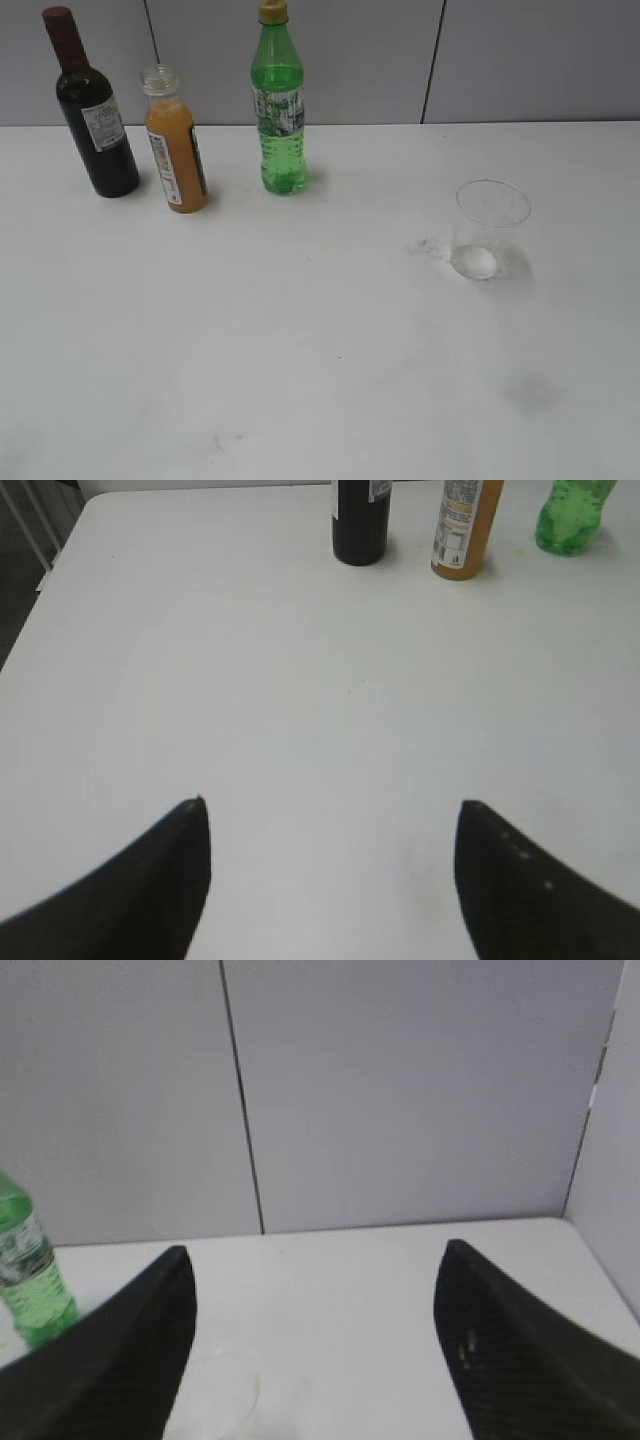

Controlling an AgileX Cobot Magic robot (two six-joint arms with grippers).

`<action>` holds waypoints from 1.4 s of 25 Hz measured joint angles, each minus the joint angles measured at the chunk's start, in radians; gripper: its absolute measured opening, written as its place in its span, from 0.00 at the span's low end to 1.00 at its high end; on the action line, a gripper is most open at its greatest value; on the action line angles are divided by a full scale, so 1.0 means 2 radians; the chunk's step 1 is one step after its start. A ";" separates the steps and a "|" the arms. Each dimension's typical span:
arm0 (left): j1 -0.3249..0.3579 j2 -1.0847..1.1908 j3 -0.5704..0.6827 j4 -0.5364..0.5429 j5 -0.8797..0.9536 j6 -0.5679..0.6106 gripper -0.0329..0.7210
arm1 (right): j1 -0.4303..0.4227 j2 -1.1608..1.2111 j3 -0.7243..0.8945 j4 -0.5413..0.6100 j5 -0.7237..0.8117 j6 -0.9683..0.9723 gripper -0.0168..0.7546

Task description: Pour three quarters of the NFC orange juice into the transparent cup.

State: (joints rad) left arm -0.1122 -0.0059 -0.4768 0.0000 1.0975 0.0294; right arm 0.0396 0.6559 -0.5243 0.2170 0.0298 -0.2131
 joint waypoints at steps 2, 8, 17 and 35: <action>0.000 0.000 0.000 0.000 0.000 0.000 0.82 | 0.005 0.037 0.000 -0.009 -0.046 -0.004 0.76; 0.000 0.000 0.000 0.000 0.000 0.000 0.82 | 0.099 0.136 0.037 -0.035 -0.180 -0.005 0.76; 0.000 0.000 0.000 0.000 0.000 0.000 0.82 | 0.172 0.282 0.111 -0.025 -0.329 0.016 0.80; 0.000 0.000 0.000 0.000 0.000 0.000 0.82 | 0.172 0.499 0.113 -0.029 -0.441 0.066 0.89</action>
State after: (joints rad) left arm -0.1122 -0.0059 -0.4768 0.0000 1.0972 0.0294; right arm 0.3845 1.6543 -0.2975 0.1594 -0.8527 -0.0811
